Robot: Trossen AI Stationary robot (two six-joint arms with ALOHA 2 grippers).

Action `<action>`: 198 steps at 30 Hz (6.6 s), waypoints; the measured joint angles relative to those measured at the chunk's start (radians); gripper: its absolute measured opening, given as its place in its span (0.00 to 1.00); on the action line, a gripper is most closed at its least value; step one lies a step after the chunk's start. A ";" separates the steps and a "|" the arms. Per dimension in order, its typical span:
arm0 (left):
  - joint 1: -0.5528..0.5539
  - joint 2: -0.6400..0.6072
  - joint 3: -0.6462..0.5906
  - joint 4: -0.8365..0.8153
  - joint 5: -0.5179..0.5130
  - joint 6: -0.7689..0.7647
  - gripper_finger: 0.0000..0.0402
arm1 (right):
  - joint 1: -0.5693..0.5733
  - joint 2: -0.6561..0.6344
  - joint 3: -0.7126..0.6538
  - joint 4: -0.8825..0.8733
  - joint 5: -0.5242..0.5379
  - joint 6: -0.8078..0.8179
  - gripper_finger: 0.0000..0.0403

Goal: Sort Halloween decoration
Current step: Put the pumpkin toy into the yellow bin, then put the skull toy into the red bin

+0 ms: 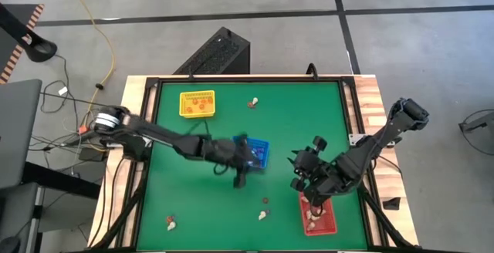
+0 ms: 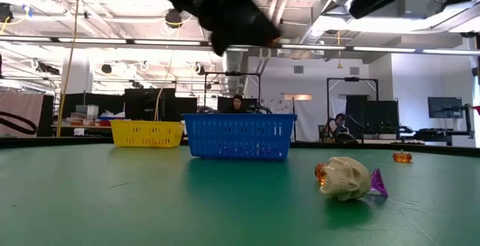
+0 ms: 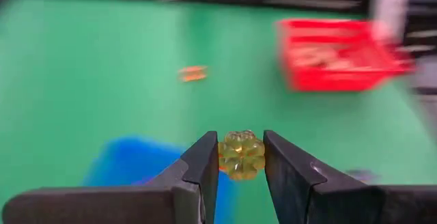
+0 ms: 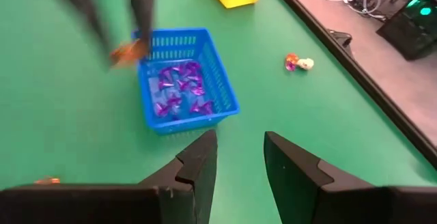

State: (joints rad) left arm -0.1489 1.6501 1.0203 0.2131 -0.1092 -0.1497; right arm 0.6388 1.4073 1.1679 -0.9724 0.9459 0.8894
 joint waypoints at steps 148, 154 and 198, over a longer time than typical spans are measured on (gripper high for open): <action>-0.146 -1.046 -0.790 0.073 -0.342 -0.058 0.47 | -0.891 0.872 0.722 1.039 -0.949 -0.493 0.35; -0.156 -1.063 -0.791 0.021 -0.345 -0.052 0.47 | -0.935 1.031 0.955 0.889 -1.011 -0.452 0.45; -0.490 -0.827 -0.545 -0.193 -0.007 -0.661 0.41 | -0.343 -0.054 -0.193 0.701 -0.639 -0.476 0.56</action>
State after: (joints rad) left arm -0.6388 0.8228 0.4748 0.0202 -0.1166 -0.8104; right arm 0.2954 1.3534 0.9746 -0.2714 0.3067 0.4139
